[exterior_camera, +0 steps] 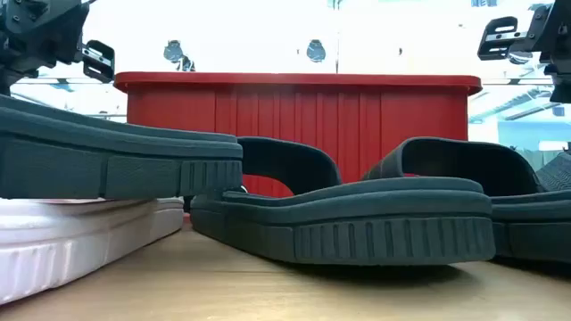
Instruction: Pick and place slides into bin
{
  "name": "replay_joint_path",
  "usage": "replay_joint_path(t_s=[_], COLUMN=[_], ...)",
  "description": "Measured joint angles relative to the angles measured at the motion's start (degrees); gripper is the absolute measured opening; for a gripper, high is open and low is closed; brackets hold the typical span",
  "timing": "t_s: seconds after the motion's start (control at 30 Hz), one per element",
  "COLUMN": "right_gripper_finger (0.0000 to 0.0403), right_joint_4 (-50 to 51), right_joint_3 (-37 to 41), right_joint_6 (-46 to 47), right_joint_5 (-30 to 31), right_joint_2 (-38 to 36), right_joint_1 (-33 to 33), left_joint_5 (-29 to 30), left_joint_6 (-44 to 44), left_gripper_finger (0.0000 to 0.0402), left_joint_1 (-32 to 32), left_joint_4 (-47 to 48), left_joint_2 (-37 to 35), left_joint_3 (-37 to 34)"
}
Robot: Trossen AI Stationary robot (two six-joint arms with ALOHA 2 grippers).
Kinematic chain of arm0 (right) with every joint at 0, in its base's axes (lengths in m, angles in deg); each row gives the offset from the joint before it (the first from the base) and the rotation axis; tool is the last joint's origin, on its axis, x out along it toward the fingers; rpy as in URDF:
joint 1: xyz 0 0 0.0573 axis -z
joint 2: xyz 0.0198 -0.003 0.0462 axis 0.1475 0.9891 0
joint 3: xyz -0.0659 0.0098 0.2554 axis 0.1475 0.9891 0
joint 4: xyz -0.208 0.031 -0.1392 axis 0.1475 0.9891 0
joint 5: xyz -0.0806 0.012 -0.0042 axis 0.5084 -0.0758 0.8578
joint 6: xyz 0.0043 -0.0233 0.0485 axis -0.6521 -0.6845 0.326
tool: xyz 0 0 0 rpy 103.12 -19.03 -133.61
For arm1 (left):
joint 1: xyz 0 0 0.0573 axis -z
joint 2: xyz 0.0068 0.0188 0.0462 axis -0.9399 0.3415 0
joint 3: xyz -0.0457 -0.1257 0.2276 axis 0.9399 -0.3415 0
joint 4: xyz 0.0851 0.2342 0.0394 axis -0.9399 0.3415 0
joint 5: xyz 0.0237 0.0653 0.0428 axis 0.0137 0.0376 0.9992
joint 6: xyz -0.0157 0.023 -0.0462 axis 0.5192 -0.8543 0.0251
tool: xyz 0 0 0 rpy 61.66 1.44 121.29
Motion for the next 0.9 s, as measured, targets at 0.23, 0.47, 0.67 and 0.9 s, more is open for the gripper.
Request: replay_joint_path(t_s=[0.23, 0.47, 0.67, 0.9], right_gripper_finger=[0.0, 0.0, 0.0, 0.0], right_joint_4=[0.0, 0.0, 0.0, 0.0], right_joint_3=[0.0, 0.0, 0.0, 0.0], right_joint_6=[0.0, 0.0, 0.0, 0.0], right_joint_5=[0.0, 0.0, 0.0, 0.0], right_joint_2=[0.0, 0.0, 0.0, 0.0], right_joint_1=[0.0, 0.0, 0.0, 0.0], left_joint_5=[0.0, 0.0, 0.0, 0.0], left_joint_6=[0.0, 0.0, 0.0, 0.0], left_gripper_finger=[0.0004, 0.0013, 0.0026, 0.0013], left_joint_1=[0.0, 0.0, 0.0, 0.0], left_joint_4=[0.0, 0.0, 0.0, 0.0], left_joint_2=[0.0, 0.0, 0.0, 0.0], left_joint_3=[0.0, 0.0, 0.0, 0.0])
